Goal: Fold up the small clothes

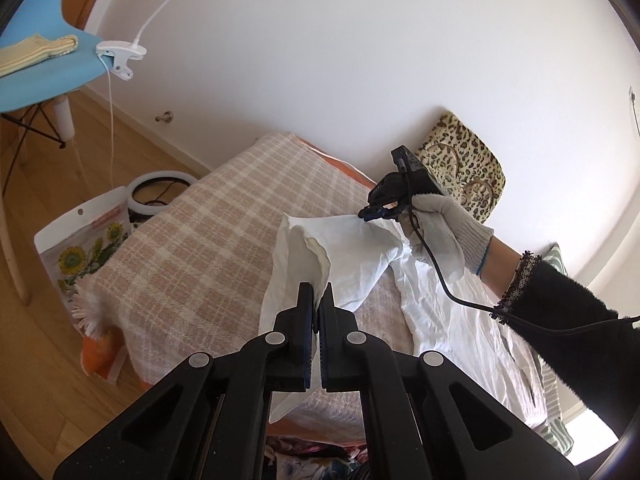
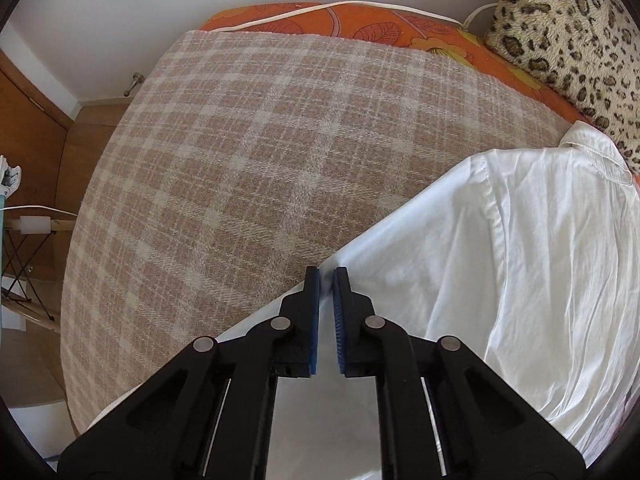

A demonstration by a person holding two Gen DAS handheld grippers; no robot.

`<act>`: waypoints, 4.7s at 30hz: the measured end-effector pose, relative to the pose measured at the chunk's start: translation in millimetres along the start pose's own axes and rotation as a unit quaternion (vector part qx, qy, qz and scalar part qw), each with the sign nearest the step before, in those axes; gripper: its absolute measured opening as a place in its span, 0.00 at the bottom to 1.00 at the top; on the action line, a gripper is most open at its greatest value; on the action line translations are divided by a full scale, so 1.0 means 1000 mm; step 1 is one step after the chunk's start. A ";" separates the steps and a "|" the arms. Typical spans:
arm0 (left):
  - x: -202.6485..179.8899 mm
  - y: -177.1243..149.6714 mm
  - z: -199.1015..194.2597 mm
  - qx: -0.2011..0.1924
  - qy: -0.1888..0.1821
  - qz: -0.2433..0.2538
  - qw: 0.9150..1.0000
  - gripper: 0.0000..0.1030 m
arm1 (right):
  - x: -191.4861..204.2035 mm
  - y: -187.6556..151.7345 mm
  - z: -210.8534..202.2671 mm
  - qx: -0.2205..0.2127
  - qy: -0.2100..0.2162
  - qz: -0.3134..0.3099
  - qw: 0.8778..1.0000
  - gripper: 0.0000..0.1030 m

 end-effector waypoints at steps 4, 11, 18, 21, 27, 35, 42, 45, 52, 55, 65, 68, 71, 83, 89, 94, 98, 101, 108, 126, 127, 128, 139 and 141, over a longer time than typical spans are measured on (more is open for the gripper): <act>-0.011 0.004 -0.005 -0.004 0.000 0.013 1.000 0.01 | -0.011 0.003 -0.013 0.003 0.031 0.018 0.999 0.01; -0.045 0.014 -0.024 -0.017 -0.005 0.056 0.998 0.01 | -0.028 0.019 -0.058 -0.023 0.091 0.044 0.995 0.01; -0.081 0.011 -0.035 -0.019 -0.033 0.078 0.996 0.01 | -0.007 0.012 -0.050 0.020 0.111 0.051 0.992 0.51; -0.097 0.004 -0.039 -0.013 -0.039 0.100 0.994 0.01 | 0.001 0.006 -0.042 0.019 0.099 0.029 0.994 0.62; -0.114 -0.002 -0.039 -0.005 -0.046 0.121 0.992 0.01 | 0.006 -0.006 -0.021 0.056 0.058 0.008 0.997 0.62; -0.123 -0.015 -0.033 0.010 -0.052 0.136 0.989 0.00 | 0.017 -0.014 -0.007 0.063 0.012 -0.006 0.998 0.62; -0.075 -0.037 -0.010 0.054 -0.019 0.107 0.993 0.09 | 0.029 -0.030 0.005 0.044 -0.035 -0.067 0.996 0.63; -0.084 -0.054 0.001 0.076 -0.015 0.158 0.984 0.25 | 0.028 -0.031 0.004 0.045 -0.031 -0.066 0.996 0.63; -0.127 -0.095 0.033 0.123 -0.012 0.324 0.938 0.53 | 0.020 -0.025 0.001 0.062 -0.002 -0.049 0.997 0.63; -0.127 -0.106 0.049 0.143 0.010 0.371 0.917 0.54 | 0.013 -0.019 -0.001 0.069 0.014 -0.040 0.997 0.63; -0.120 -0.105 0.070 0.142 -0.002 0.415 0.899 0.07 | -0.002 -0.008 0.004 0.080 0.032 -0.039 0.996 0.63; -0.112 -0.090 0.064 0.129 -0.016 0.378 0.917 0.01 | 0.005 -0.014 0.002 0.082 0.025 -0.047 0.995 0.63; -0.104 -0.062 0.045 0.092 -0.028 0.316 0.944 0.01 | 0.007 -0.018 -0.001 0.085 0.017 -0.052 0.995 0.63; -0.139 -0.028 -0.011 0.008 -0.089 0.244 0.966 0.01 | 0.046 -0.031 0.003 0.091 -0.030 -0.087 0.992 0.70; -0.138 -0.039 -0.007 0.021 -0.083 0.255 0.963 0.01 | 0.052 -0.040 0.006 0.053 -0.056 -0.119 0.990 0.41; -0.139 -0.031 -0.013 0.010 -0.093 0.240 0.966 0.01 | 0.047 -0.041 -0.014 0.040 -0.039 -0.112 0.992 0.03; -0.156 -0.026 -0.019 -0.001 -0.107 0.253 0.962 0.01 | 0.030 -0.020 -0.039 0.019 0.003 -0.076 0.997 0.01; -0.173 -0.029 -0.014 0.002 -0.127 0.258 0.958 0.01 | 0.011 -0.008 -0.057 0.004 0.023 -0.057 0.998 0.01; -0.224 -0.046 0.002 0.014 -0.177 0.285 0.942 0.01 | -0.037 0.013 -0.084 0.016 0.095 -0.024 0.995 0.01; -0.241 -0.049 -0.003 0.023 -0.165 0.305 0.938 0.01 | -0.016 -0.042 -0.035 0.048 0.064 -0.107 0.991 0.03; -0.241 -0.049 -0.002 0.024 -0.163 0.309 0.937 0.01 | -0.017 -0.038 -0.041 0.040 0.071 -0.102 0.991 0.02; -0.242 -0.050 0.000 0.025 -0.164 0.311 0.936 0.01 | -0.019 -0.033 -0.046 0.034 0.077 -0.092 0.992 0.02; -0.265 -0.085 0.045 0.064 -0.166 0.370 0.912 0.01 | -0.117 0.014 -0.080 -0.007 0.132 0.011 0.991 0.02; -0.270 -0.097 0.051 0.079 -0.165 0.389 0.903 0.01 | -0.135 0.011 -0.071 0.000 0.138 0.029 0.990 0.02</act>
Point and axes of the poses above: each gripper's, at about its wrist camera, not at the fingertips, and z roughly the way its jaws point, x to its left, y to its top, the point moved 9 cm from there along z, roughly the way its jaws point, and after that the axes turned 14 degrees about z, right-handed, at the moved point
